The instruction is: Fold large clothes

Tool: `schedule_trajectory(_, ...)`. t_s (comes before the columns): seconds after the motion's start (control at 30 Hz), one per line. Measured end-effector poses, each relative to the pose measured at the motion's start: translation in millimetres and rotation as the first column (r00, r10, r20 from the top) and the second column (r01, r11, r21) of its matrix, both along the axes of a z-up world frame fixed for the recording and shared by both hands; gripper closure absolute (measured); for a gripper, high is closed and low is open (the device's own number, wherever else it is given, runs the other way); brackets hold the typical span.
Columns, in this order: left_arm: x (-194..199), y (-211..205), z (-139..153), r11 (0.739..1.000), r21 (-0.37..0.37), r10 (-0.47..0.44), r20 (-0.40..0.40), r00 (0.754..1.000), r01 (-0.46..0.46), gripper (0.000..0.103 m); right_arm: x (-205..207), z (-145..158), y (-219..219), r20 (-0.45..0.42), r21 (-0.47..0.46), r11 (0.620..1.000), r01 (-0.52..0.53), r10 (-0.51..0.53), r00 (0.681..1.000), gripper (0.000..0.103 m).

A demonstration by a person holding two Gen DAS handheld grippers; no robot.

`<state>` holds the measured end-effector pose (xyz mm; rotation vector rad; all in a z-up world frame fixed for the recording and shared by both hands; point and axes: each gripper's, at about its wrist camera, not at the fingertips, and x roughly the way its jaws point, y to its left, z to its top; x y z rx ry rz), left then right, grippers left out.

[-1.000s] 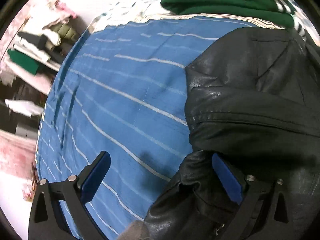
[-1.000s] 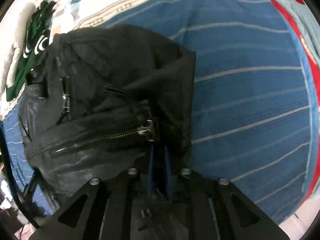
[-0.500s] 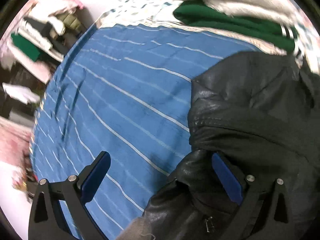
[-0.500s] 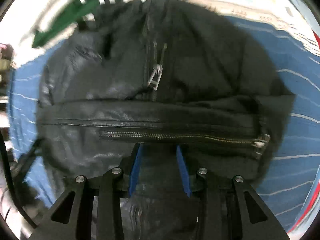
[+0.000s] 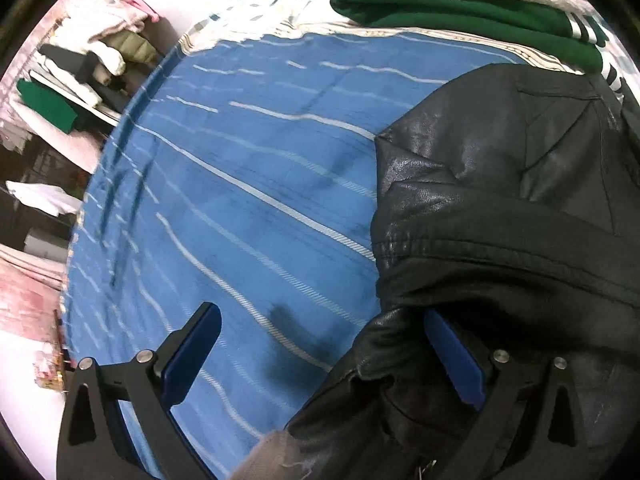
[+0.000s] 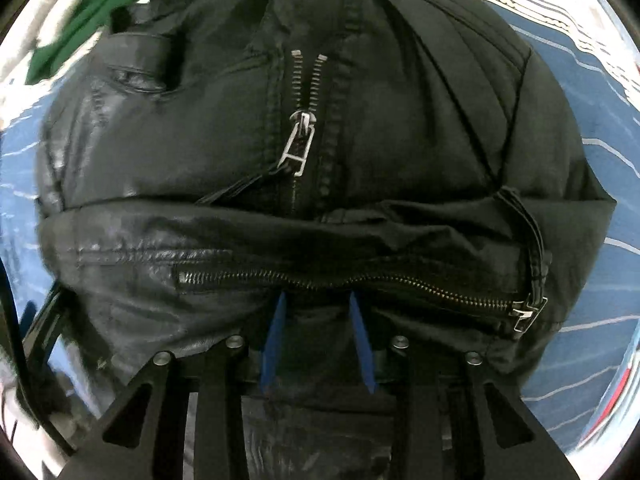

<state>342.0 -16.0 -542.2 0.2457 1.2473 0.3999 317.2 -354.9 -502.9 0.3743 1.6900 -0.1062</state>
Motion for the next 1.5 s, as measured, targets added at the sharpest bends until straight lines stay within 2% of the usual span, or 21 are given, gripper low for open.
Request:
schedule_trajectory(0.1,-12,-7,17,0.999,0.045,-0.004,0.024,1.0,0.003,0.0,-28,34,-30,0.044,0.065,0.996,0.058,-0.061,0.997,0.062)
schedule_trajectory(0.2,-31,-14,32,0.996,0.086,0.003,0.035,0.999,-0.006,0.0,-67,63,-61,0.069,-0.008,0.996,0.084,-0.084,0.994,0.062)
schedule_trajectory(0.27,-48,-23,38,0.994,0.11,0.007,0.024,1.0,-0.01,0.0,-92,71,-77,0.066,-0.065,0.994,0.085,-0.081,0.995,0.062)
schedule_trajectory(0.33,-66,-34,40,0.991,0.131,0.009,0.014,1.0,-0.011,0.0,-116,66,-90,0.036,-0.061,0.994,0.087,-0.085,0.996,0.062)
schedule_trajectory(0.43,-93,-55,28,0.983,0.183,0.003,-0.029,1.0,0.003,0.0,-135,41,-97,-0.001,0.062,0.994,0.086,-0.086,0.996,0.062)
schedule_trajectory(0.5,-111,-65,16,0.975,0.224,0.011,-0.057,0.998,0.002,0.0,-138,23,-93,-0.01,0.119,0.992,0.047,-0.046,0.999,0.062)
schedule_trajectory(0.53,-118,-68,8,0.969,0.247,0.02,-0.066,0.998,-0.003,0.0,-139,13,-91,-0.006,0.109,0.994,0.008,-0.007,1.0,0.067)
schedule_trajectory(0.57,-124,-71,-2,0.962,0.274,0.031,-0.082,0.996,-0.007,0.0,-140,7,-93,0.002,0.065,0.998,-0.006,0.006,1.0,0.09)
schedule_trajectory(0.63,-133,-72,-22,0.956,0.294,0.056,-0.118,0.991,-0.019,0.0,-147,0,-113,0.011,0.072,0.996,0.055,-0.056,0.998,0.092)
schedule_trajectory(0.7,-138,-74,-25,0.949,0.312,0.07,-0.076,0.995,-0.043,0.0,-152,0,-130,0.019,0.088,0.992,0.092,-0.094,0.995,0.092)
schedule_trajectory(0.77,-136,-77,-26,0.938,0.341,0.086,-0.071,0.994,-0.057,0.0,-155,-5,-135,0.016,0.104,0.991,0.079,-0.081,0.997,0.092)
schedule_trajectory(0.9,-135,-78,-14,0.934,0.347,0.121,-0.077,0.99,-0.088,0.0,-150,-5,-128,-0.01,0.14,0.99,-0.005,0.006,1.0,0.083)
schedule_trajectory(0.93,-139,-85,-6,0.923,0.375,0.115,-0.068,0.991,-0.082,0.0,-150,-1,-132,-0.008,0.162,0.987,-0.014,0.016,1.0,0.074)
schedule_trajectory(0.97,-145,-94,-1,0.916,0.393,0.106,-0.063,0.992,-0.073,0.0,-152,6,-137,0.0,0.169,0.985,-0.026,0.026,1.0,0.059)
schedule_trajectory(1.0,-150,-102,5,0.91,0.41,0.094,-0.059,0.994,-0.062,0.0,-149,12,-142,0.003,0.143,0.989,-0.043,0.043,0.999,0.031)
schedule_trajectory(1.03,-160,-116,14,0.901,0.431,0.077,-0.056,0.995,-0.046,0.0,-152,21,-150,0.021,0.114,0.991,-0.068,0.066,0.998,0.023)
schedule_trajectory(1.13,-188,-158,27,0.875,0.484,0.017,-0.07,0.997,0.019,0.0,-169,37,-182,0.039,0.066,0.992,-0.104,0.102,0.994,0.023)
schedule_trajectory(1.2,-212,-200,30,0.859,0.502,-0.054,-0.103,0.993,0.098,0.0,-177,51,-205,0.036,0.023,0.993,-0.117,0.116,0.993,0.023)
schedule_trajectory(1.27,-232,-238,31,0.865,0.475,-0.106,-0.139,0.985,0.16,0.0,-190,65,-231,0.025,-0.006,0.996,-0.087,0.087,0.996,0.023)
schedule_trajectory(1.4,-272,-310,29,0.887,0.373,-0.212,-0.192,0.958,0.271,0.0,-215,74,-274,-0.001,-0.028,0.999,-0.045,0.045,0.999,0.023)
schedule_trajectory(1.5,-288,-343,17,0.893,0.328,-0.245,-0.221,0.944,0.308,0.0,-220,78,-300,-0.009,-0.044,0.999,-0.009,0.008,1.0,0.023)
